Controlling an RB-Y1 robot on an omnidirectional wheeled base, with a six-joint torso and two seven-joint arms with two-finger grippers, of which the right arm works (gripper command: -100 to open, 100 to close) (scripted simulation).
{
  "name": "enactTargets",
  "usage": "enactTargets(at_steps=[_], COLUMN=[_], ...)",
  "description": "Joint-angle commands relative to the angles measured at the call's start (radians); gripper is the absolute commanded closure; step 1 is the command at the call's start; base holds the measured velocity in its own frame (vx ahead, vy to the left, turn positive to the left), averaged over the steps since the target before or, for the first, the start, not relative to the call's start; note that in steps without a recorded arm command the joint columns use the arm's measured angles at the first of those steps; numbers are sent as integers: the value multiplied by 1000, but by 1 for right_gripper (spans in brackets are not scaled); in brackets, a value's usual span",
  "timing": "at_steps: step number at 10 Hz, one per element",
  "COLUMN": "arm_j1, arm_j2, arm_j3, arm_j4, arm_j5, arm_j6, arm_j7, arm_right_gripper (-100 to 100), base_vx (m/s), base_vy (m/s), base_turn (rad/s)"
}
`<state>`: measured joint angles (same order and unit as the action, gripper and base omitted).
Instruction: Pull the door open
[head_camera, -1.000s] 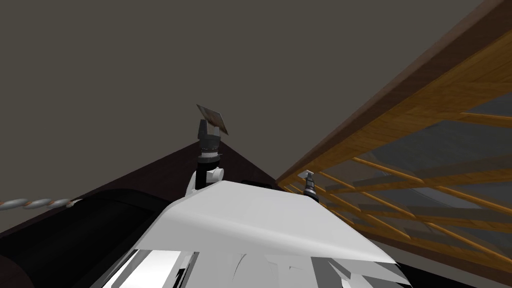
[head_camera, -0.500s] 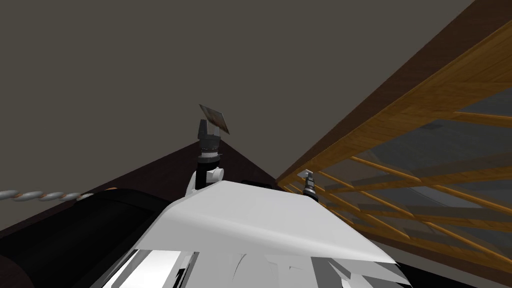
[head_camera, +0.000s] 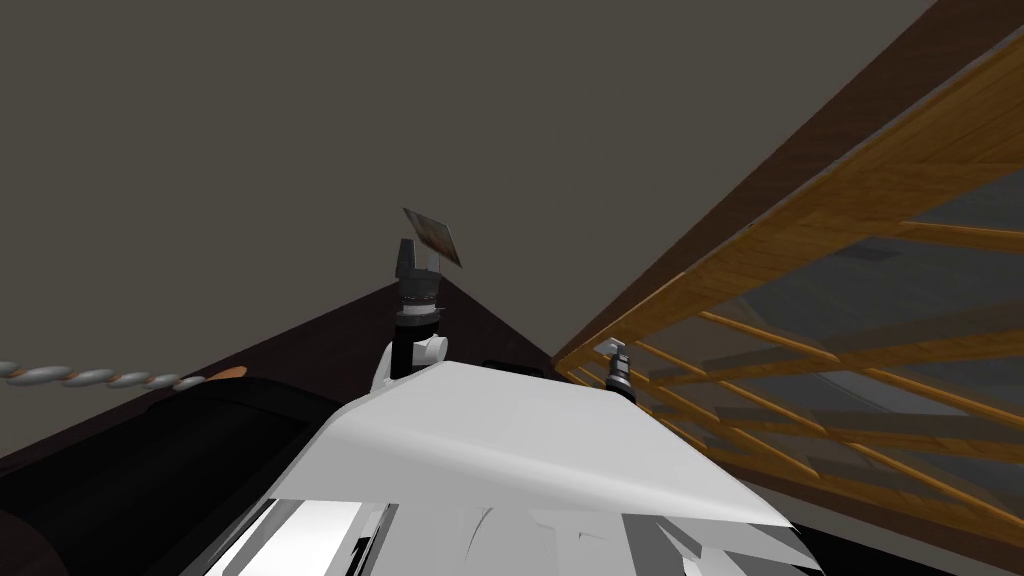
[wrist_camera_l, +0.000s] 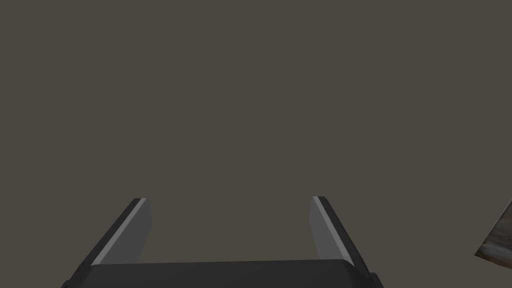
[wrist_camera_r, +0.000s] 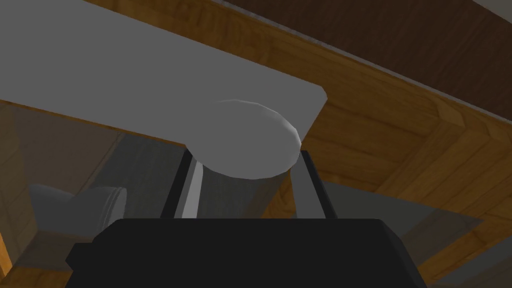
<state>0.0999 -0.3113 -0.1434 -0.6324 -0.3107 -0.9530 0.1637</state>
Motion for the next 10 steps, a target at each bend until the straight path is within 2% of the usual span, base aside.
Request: enactTargets(at_steps=[1,2,3,6,7,8,9,10], arm_j1=[-2,-2,-5,-11,-11,-14,-14,-17], arm_j2=[6,6,7,9,9,10,10,11], arm_j3=[6,6,9,15,15,18,18,21], arm_j4=[1,1,1,0,0,0,0,-1], arm_j5=[-8,-8,-16,-32,-32,-40,-40,-48], arm_j6=[4,4,6,11,11,13,13,15], arm_j7=[-50,-58,-97,-174,-182,-220,-224,-265], arm_right_gripper=[100,100,100,100,100,100,100,100], base_vx=[-44,-34,-36,-50,-40,-52,-37,-37], base_vy=[-9,-11,-9,-13,-16,-9,-7,-3], base_turn=[41,19,36,46,23,37,23,41])
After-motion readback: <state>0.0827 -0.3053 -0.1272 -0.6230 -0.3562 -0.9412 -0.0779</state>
